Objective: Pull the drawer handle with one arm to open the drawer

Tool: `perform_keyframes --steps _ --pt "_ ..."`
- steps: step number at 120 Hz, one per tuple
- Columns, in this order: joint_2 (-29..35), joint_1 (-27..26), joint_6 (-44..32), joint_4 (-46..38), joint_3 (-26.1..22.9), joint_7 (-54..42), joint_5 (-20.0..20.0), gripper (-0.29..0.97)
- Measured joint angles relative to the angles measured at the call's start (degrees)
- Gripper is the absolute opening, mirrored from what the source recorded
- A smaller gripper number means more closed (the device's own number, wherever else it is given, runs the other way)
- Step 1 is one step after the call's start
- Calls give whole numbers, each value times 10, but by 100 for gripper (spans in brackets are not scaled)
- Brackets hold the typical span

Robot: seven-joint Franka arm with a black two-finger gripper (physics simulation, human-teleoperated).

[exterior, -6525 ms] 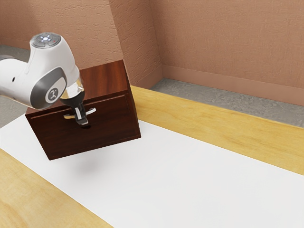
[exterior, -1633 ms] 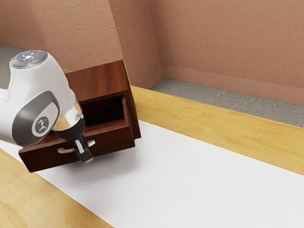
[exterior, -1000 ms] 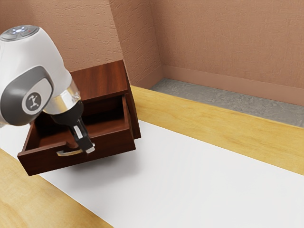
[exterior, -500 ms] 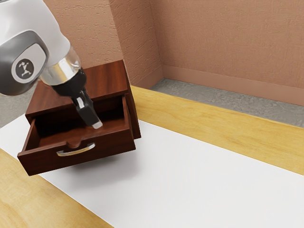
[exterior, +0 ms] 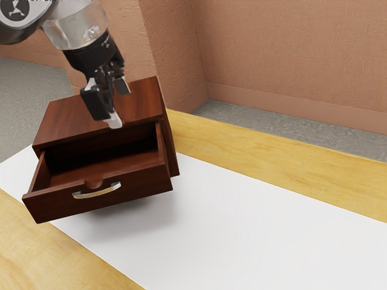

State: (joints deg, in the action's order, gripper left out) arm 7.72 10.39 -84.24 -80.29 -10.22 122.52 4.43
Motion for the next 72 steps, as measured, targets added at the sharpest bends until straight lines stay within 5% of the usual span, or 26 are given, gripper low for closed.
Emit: perform_keyframes --steps 34,43,56,72 --pt "-23 11 31 -10 28 -448 -1 65" --pt "-21 -22 33 -20 75 -551 -2 65" --pt "-22 -158 33 -28 223 -678 -7 65" --pt "-21 -176 30 -56 251 -807 -15 65"
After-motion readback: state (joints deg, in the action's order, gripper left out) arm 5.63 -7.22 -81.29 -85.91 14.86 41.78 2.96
